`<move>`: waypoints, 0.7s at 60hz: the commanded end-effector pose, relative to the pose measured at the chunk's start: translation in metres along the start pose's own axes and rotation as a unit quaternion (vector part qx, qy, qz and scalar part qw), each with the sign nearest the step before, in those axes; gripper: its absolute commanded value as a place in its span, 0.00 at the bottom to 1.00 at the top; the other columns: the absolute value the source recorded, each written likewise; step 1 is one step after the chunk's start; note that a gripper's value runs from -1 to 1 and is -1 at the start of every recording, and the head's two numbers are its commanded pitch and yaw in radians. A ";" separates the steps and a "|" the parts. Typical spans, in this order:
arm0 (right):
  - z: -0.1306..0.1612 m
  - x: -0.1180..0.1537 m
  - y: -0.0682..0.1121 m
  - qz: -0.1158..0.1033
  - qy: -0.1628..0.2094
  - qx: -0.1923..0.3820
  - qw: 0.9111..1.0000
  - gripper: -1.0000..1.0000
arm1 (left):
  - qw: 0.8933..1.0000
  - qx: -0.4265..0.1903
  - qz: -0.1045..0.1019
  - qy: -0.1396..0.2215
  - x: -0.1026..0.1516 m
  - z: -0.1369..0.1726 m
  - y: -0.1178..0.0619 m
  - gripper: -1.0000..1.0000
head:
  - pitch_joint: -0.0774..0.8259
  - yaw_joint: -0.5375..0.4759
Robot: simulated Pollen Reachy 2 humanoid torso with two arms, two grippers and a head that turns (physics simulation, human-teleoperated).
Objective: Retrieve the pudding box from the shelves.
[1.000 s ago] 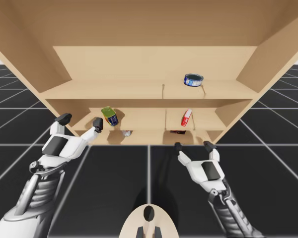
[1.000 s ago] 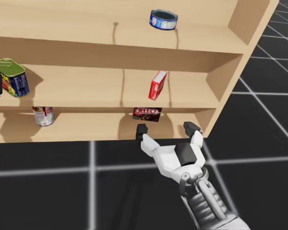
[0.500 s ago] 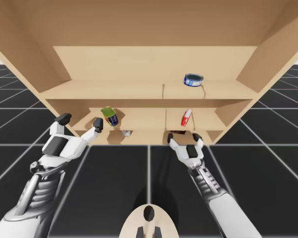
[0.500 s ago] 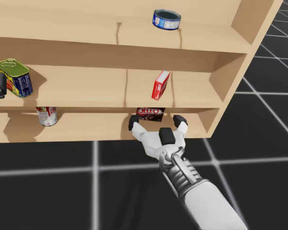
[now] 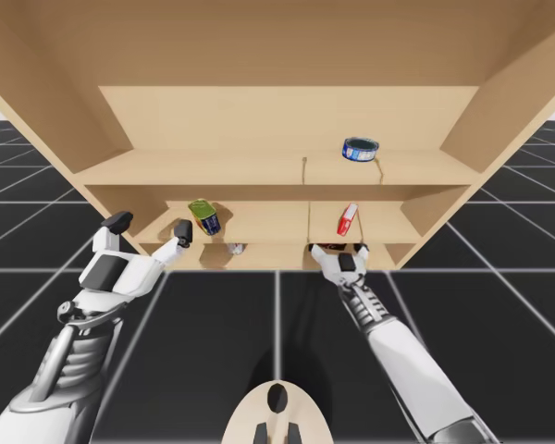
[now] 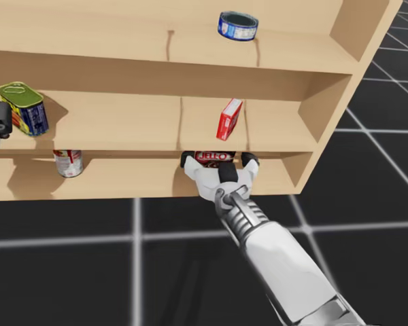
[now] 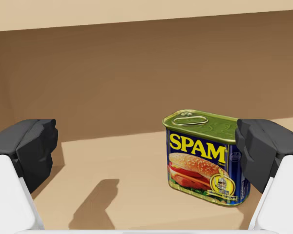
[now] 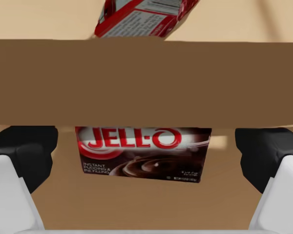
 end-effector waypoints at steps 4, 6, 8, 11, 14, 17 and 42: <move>0.000 -0.017 0.065 -0.072 0.051 0.037 0.995 0.00 | 1.000 0.001 -0.003 0.000 0.000 0.000 -0.001 0.00 | 0.74 0.33; -0.002 -0.018 0.068 -0.072 0.055 0.039 0.995 0.00 | 1.000 0.001 -0.003 0.001 0.000 0.000 -0.001 0.00 | 0.74 0.33; -0.003 -0.018 0.069 -0.070 0.055 0.040 0.995 0.00 | 1.000 0.000 -0.003 0.001 0.000 0.000 -0.001 0.00 | 0.74 0.33; -0.005 -0.018 0.071 -0.069 0.057 0.042 0.995 0.00 | 1.000 0.000 -0.004 0.001 -0.001 0.000 -0.001 0.00 | 0.74 0.32; -0.007 -0.017 0.074 -0.065 0.058 0.046 0.995 0.00 | 1.000 0.000 -0.004 0.001 -0.001 0.000 -0.001 0.00 | 0.74 0.32; -0.009 -0.016 0.075 -0.064 0.061 0.049 0.995 0.00 | 1.000 0.000 -0.004 0.001 -0.001 0.000 -0.001 0.00 | 0.74 0.32; -0.013 -0.024 0.071 -0.054 0.072 0.057 0.994 1.00 | 1.000 -0.004 -0.006 0.004 -0.002 0.000 -0.004 0.00 | 0.74 0.32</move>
